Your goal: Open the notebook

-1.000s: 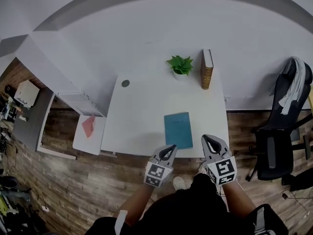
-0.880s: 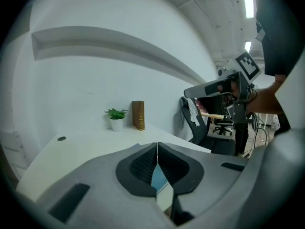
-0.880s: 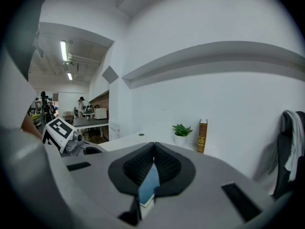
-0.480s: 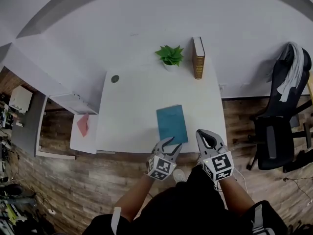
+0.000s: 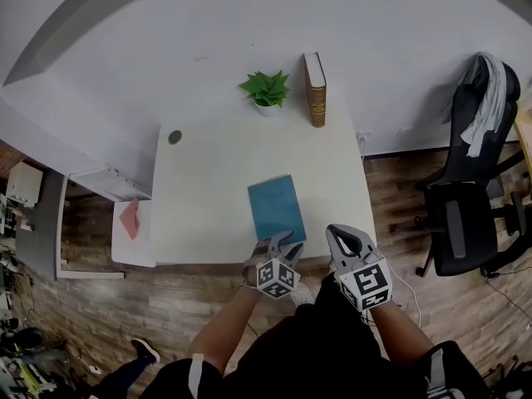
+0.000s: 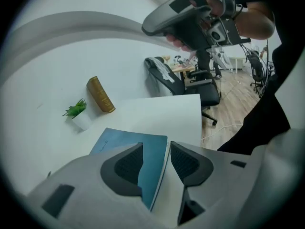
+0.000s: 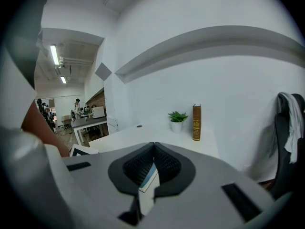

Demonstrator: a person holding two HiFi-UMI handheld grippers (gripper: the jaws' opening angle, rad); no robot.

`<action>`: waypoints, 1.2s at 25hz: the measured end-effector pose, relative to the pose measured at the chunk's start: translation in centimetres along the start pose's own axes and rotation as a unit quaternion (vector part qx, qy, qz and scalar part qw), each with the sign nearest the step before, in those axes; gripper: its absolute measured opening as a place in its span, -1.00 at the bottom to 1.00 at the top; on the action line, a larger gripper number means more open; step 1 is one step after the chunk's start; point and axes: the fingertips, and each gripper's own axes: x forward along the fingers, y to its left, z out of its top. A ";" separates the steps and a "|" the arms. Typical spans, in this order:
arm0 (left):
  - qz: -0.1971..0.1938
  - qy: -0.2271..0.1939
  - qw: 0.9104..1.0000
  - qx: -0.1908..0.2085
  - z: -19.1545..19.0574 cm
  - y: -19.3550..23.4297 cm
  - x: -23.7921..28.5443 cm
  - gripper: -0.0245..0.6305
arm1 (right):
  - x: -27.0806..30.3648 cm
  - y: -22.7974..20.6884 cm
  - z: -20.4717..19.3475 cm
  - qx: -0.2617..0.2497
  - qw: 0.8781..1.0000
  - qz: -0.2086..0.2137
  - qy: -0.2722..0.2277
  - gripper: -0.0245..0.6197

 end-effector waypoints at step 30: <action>0.023 -0.173 0.942 -0.286 2.1 3.5 -5.7 -0.90 | 1.0 3.1 0.2 -0.025 0.998 0.051 0.009 -0.93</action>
